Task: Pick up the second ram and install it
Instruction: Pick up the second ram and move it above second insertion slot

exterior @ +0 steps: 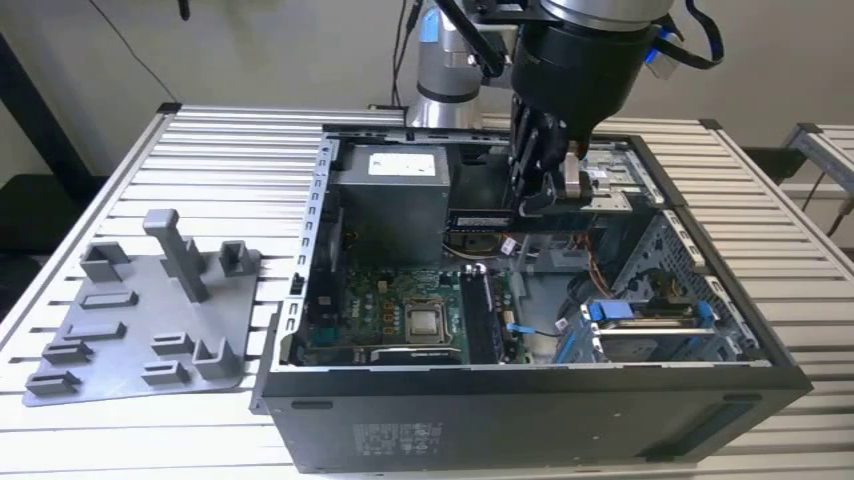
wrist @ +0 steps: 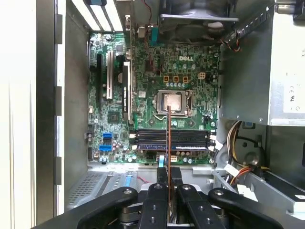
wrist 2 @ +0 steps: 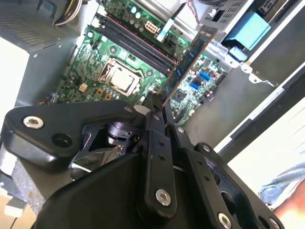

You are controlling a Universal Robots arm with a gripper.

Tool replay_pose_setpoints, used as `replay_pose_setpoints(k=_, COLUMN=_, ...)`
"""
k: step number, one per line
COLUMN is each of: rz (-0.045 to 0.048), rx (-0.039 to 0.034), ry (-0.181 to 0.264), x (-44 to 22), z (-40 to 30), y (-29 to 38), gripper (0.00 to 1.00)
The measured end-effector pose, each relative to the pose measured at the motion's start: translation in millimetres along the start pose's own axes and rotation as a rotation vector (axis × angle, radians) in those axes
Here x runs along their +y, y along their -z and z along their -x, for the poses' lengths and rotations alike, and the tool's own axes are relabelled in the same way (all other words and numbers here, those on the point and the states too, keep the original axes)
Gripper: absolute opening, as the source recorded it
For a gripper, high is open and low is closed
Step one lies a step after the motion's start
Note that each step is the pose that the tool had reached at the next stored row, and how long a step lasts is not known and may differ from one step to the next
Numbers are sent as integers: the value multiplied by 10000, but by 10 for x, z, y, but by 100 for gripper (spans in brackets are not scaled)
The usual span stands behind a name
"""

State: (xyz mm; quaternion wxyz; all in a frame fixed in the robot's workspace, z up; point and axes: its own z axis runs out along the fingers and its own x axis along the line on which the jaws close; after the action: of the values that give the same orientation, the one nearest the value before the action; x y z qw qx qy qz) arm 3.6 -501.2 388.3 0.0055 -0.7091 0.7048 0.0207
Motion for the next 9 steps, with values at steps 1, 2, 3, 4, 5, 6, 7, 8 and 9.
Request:
replay_pose_setpoints(k=1, rz=0, rx=1, ry=1, x=0, z=0, y=0, gripper=14)
replay_pose_setpoints(k=2, rz=0, rx=0, ry=1, x=0, z=0, y=0, gripper=14)
replay_pose_setpoints(k=3, rz=0, rx=-1, ry=3, x=-1, z=4, y=-1, gripper=14)
replay_pose_setpoints(k=4, rz=0, rx=-1, ry=1, x=-1, z=17, y=-1, gripper=14)
replay_pose_setpoints(k=5, rz=0, rx=0, ry=-2, x=-1, z=40, y=-1, gripper=14)
replay_pose_setpoints(k=6, rz=0, rx=0, ry=-6, x=-1, z=66, y=-2, gripper=14)
replay_pose_setpoints(k=7, rz=-1, rx=0, ry=-10, x=-1, z=93, y=-4, gripper=14)
replay_pose_setpoints(k=8, rz=-1, rx=0, ry=-12, x=-1, z=121, y=-5, gripper=14)
replay_pose_setpoints(k=9, rz=0, rx=0, ry=-15, x=-1, z=148, y=-6, gripper=14)
